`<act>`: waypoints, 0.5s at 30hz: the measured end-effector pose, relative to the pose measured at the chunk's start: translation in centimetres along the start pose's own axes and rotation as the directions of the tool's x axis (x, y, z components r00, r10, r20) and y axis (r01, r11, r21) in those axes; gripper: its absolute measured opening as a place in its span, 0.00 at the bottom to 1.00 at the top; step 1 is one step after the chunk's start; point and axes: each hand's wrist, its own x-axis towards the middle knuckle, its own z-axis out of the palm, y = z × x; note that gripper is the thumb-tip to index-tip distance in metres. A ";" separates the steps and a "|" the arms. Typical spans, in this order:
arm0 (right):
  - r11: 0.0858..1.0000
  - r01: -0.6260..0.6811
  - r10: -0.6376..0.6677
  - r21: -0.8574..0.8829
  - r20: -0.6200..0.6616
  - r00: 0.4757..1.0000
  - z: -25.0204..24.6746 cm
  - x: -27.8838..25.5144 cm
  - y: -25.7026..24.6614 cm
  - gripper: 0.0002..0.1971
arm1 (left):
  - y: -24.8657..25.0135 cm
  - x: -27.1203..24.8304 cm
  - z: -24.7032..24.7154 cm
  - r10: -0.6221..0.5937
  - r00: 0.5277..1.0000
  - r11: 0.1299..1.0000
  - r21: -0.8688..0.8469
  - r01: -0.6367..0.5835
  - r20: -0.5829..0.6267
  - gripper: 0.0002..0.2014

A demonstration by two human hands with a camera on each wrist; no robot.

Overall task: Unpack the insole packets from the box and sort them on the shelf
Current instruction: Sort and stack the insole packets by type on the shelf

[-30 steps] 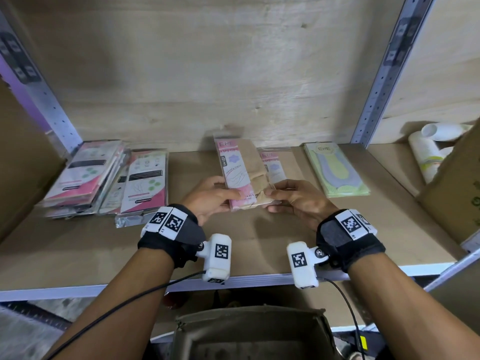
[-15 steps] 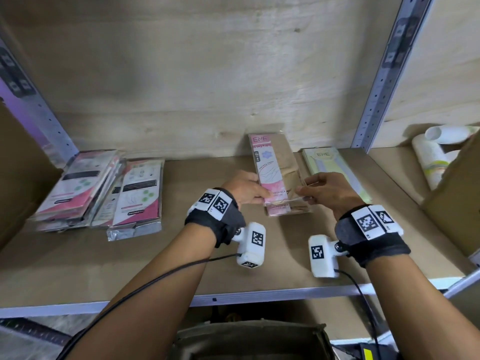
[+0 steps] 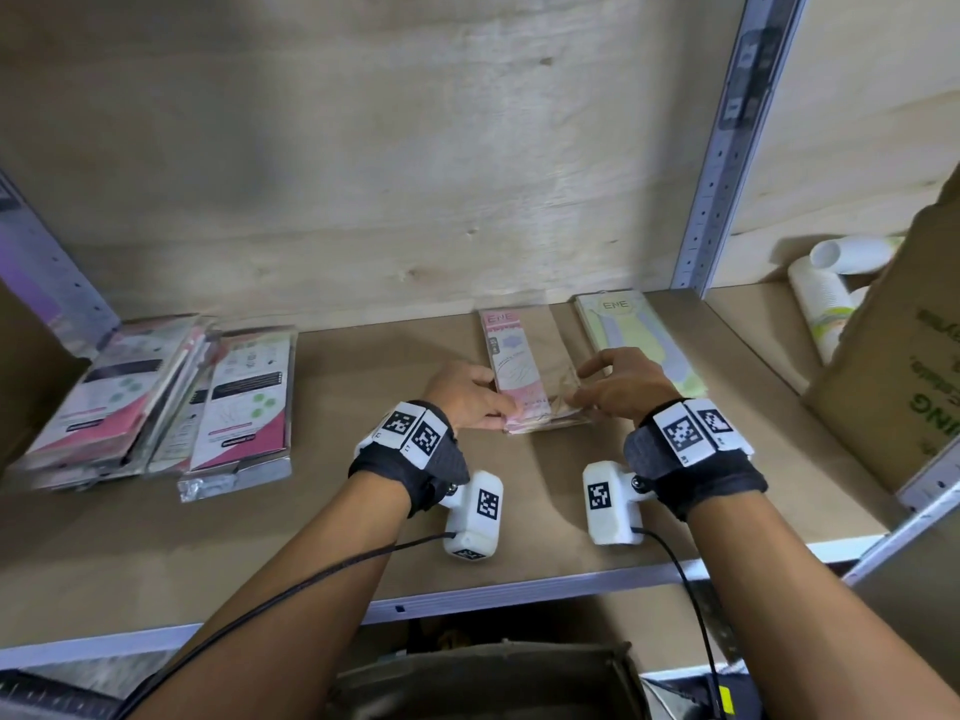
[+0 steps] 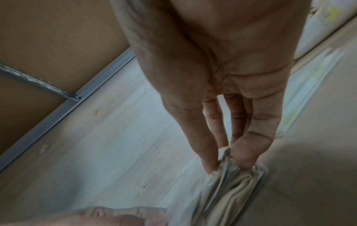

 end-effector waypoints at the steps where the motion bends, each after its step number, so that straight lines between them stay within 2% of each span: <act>1: 1.000 0.002 -0.002 -0.010 0.001 1.000 0.0 0.0 0.0 0.17 | 0.0 0.0 0.0 0.003 1.000 1.000 0.003 -0.003 -0.002 0.23; 15: 0.996 0.018 -0.016 -0.087 0.017 1.000 -0.2 -0.3 -0.4 0.20 | 0.5 -0.4 0.0 -0.033 0.999 0.999 0.019 0.033 0.020 0.30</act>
